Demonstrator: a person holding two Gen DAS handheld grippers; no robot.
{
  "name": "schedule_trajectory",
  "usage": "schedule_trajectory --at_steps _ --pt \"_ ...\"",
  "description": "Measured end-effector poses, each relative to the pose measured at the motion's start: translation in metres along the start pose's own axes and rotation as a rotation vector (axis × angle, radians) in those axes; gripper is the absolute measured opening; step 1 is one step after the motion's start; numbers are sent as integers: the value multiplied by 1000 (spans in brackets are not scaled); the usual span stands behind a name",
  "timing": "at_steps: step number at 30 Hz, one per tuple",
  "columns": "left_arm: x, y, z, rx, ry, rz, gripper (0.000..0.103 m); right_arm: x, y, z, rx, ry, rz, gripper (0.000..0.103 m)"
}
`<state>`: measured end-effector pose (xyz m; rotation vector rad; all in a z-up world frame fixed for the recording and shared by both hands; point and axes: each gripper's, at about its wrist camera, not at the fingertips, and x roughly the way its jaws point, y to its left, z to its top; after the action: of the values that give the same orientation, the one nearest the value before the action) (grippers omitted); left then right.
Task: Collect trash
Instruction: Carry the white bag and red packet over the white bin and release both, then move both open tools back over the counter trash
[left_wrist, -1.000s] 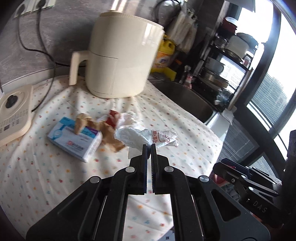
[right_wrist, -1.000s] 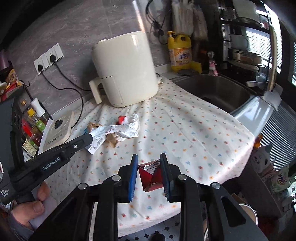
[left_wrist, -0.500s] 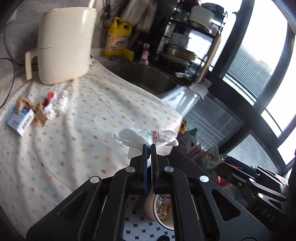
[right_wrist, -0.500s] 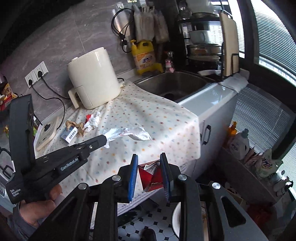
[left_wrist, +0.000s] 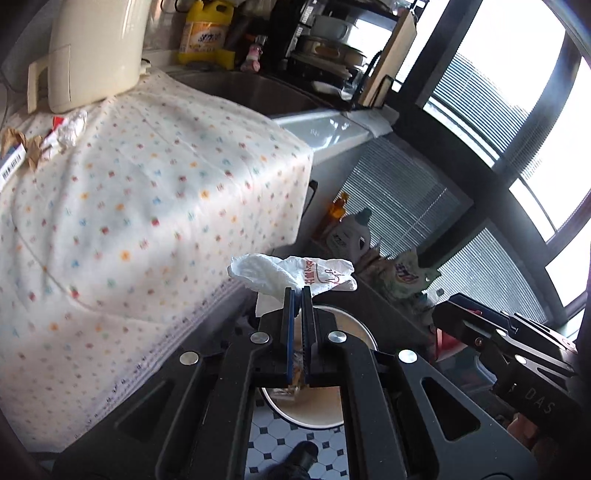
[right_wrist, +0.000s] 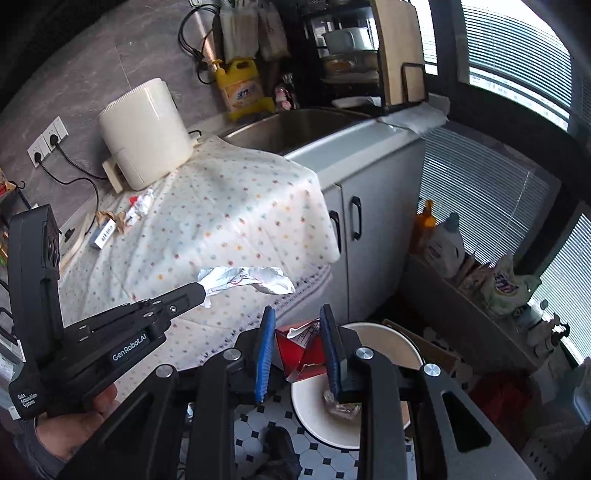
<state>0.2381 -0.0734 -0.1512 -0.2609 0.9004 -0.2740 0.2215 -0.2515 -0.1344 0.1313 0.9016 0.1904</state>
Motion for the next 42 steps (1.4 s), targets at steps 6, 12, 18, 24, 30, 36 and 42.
schedule_trajectory --at_steps 6,12,18,24,30,36,42 --pt "18 -11 -22 -7 44 -12 4 -4 -30 -16 29 8 -41 56" --pt "38 -34 -32 16 93 -53 4 -13 -61 -27 69 16 -85 56" --pt "53 -57 -32 29 131 -118 34 -22 -83 -26 103 2 -116 56" --pt "37 -55 -10 44 75 -91 51 -30 -89 -19 130 -25 -117 56" --pt "1 -28 17 30 -11 -34 63 -33 -61 2 110 -66 -75 58" --pt "-39 20 40 -11 -97 38 73 -29 -14 26 65 -108 -24 70" --pt "-73 71 58 -50 -161 110 84 -17 45 48 10 -134 31 83"
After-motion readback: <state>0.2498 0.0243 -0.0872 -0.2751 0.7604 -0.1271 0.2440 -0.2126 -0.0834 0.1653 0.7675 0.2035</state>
